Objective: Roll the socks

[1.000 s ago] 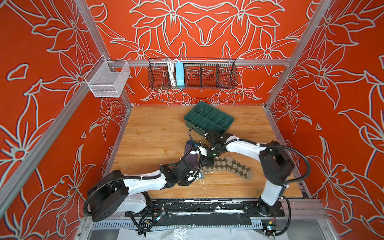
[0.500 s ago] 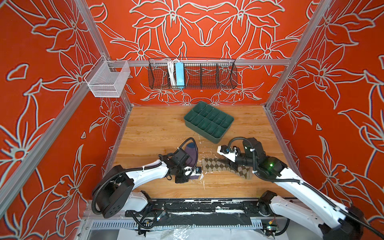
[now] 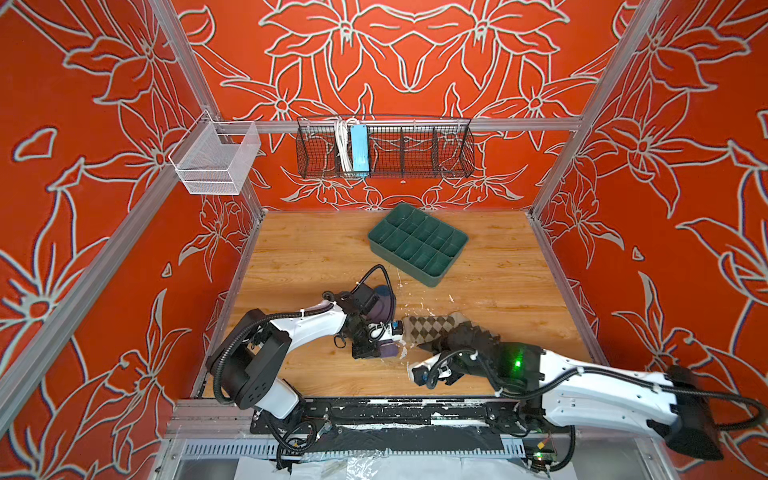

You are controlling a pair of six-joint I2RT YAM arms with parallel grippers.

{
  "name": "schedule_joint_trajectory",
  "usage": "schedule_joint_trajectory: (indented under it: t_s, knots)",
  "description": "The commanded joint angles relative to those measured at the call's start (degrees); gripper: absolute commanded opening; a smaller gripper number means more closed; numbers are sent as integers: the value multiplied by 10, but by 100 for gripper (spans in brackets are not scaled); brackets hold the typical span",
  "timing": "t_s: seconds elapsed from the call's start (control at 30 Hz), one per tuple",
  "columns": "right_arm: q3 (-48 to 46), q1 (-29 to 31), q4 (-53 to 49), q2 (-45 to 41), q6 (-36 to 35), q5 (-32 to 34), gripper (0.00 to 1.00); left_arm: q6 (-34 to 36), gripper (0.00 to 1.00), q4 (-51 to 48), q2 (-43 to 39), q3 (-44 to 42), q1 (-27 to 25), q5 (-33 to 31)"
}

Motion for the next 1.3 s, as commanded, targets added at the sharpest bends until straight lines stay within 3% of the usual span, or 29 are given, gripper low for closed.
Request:
schedule_joint_trajectory:
  t_s: [0.0,0.3,0.63,0.73,0.97,1.07,1.27]
  knots:
    - [19,28,89,84,-44,50,46,1,0,-40,35,2,4,2]
    - [56,39,212,252,-33,107,48,1,0,-47,47,15,12,10]
    - [84,23,242,359,-34,102,45,1,0,-44,46,14,15,11]
    - [92,21,231,378,-28,95,39,1,0,-41,43,11,15,11]
    - [114,16,169,412,-1,86,9,-30,1,-15,15,6,15,-18]
    - [127,10,128,413,17,76,2,-43,12,-2,-11,2,15,-37]
    - [153,-4,39,408,48,26,0,-65,39,48,-110,-30,15,-91]
